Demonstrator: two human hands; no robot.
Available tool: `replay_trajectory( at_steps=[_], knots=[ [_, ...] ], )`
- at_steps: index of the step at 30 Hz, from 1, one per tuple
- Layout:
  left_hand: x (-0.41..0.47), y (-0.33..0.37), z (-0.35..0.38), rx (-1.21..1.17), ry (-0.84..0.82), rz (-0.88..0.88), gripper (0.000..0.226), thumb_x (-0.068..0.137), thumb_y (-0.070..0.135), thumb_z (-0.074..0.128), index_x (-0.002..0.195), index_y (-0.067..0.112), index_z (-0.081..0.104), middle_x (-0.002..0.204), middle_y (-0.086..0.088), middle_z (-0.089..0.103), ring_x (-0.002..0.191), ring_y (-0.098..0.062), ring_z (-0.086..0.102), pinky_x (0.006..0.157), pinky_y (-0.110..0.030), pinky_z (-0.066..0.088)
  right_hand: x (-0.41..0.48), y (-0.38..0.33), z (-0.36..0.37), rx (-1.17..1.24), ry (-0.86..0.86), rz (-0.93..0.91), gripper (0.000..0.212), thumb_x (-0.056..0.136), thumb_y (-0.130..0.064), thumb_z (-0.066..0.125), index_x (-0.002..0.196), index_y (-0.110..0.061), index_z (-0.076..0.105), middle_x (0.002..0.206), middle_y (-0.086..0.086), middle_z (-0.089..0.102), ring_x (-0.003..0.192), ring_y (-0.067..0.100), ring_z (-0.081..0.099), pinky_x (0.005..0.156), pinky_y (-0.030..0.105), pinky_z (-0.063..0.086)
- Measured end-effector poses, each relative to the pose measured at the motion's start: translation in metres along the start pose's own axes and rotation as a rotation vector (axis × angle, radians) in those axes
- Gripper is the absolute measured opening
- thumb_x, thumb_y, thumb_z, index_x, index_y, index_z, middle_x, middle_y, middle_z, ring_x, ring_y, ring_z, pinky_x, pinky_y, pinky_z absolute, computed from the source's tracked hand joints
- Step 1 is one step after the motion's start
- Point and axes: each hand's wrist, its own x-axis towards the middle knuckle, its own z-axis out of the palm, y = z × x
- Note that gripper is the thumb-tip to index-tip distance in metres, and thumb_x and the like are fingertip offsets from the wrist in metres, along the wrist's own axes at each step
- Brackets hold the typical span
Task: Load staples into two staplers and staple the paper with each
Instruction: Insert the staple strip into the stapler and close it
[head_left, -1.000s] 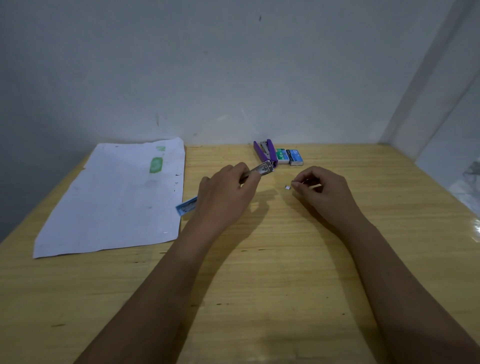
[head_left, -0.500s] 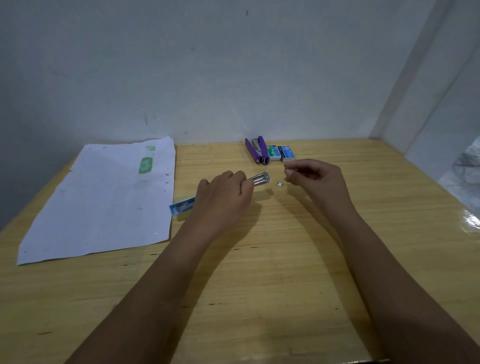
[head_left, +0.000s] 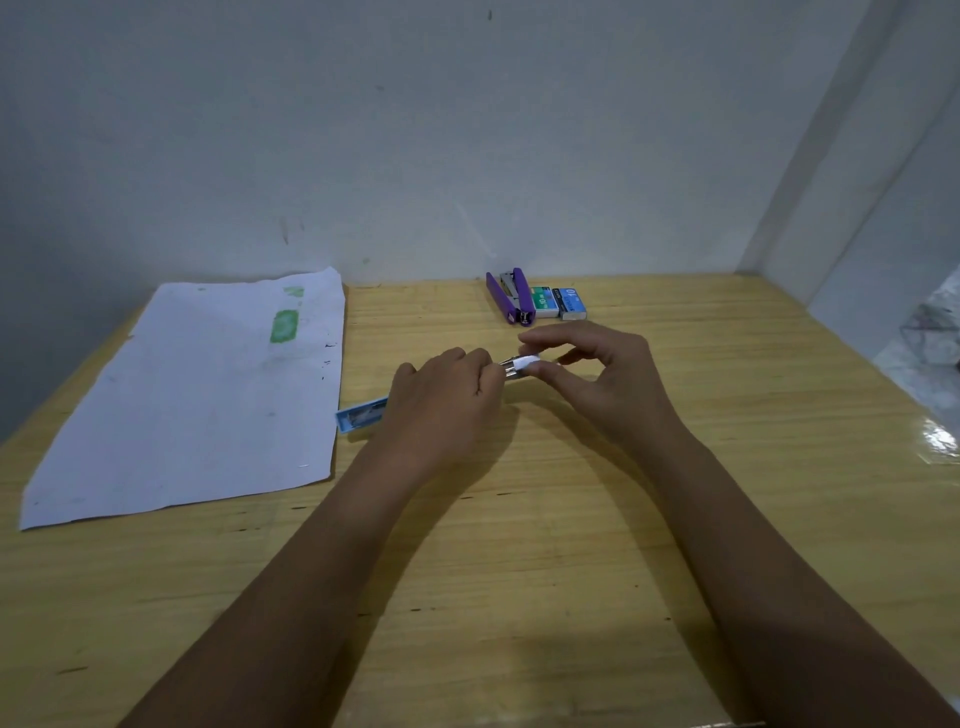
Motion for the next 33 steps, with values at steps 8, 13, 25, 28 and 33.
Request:
replay_trajectory(
  at_steps=[8,13,25,28,33],
  knots=[
    [-0.0002,0.0025,-0.0001,-0.003,0.001,-0.013,0.034,0.099,0.027,0.021,0.103,0.017,0.054,0.088,0.000,0.051,0.085,-0.020,0.049,0.084,-0.039,0.036,-0.0007,-0.0005,0.0016,-0.043,-0.004,-0.047,0.030,0.079,-0.021,0.072,0.108,-0.016,0.070,0.098,-0.011,0.068,0.094,0.004,0.064,0.077,0.021,0.054],
    [-0.0008,0.0042,-0.0020,0.002,-0.019,-0.012,0.035,0.099,0.027,0.021,0.104,0.017,0.054,0.089,-0.001,0.051,0.084,-0.018,0.047,0.084,-0.037,0.034,-0.0004,0.0012,0.0027,-0.067,0.000,-0.054,0.030,0.078,-0.021,0.073,0.108,-0.015,0.070,0.098,-0.009,0.069,0.093,0.006,0.065,0.077,0.024,0.055],
    [-0.0034,0.0074,-0.0051,0.025,-0.035,0.010,0.037,0.100,0.026,0.021,0.111,0.015,0.055,0.092,0.000,0.049,0.086,-0.016,0.045,0.088,-0.039,0.035,-0.0003,0.0021,0.0037,-0.166,-0.013,-0.131,0.028,0.078,-0.023,0.073,0.104,-0.014,0.073,0.098,0.000,0.074,0.091,0.012,0.067,0.079,0.032,0.056],
    [-0.0036,0.0071,-0.0050,0.018,-0.021,0.003,0.037,0.099,0.025,0.021,0.108,0.015,0.055,0.092,-0.002,0.051,0.086,-0.018,0.046,0.087,-0.040,0.035,0.0002,0.0036,0.0028,-0.183,-0.009,-0.176,0.021,0.076,-0.020,0.072,0.095,-0.012,0.076,0.096,0.002,0.074,0.090,0.013,0.068,0.082,0.033,0.056],
    [-0.0041,0.0071,-0.0052,0.017,-0.017,0.010,0.035,0.100,0.024,0.022,0.106,0.014,0.055,0.099,-0.005,0.057,0.089,-0.021,0.048,0.086,-0.039,0.036,-0.0006,0.0049,0.0029,-0.229,-0.050,-0.146,0.019,0.077,-0.013,0.072,0.095,-0.015,0.076,0.100,0.001,0.073,0.093,0.011,0.065,0.084,0.033,0.054]
  ],
)
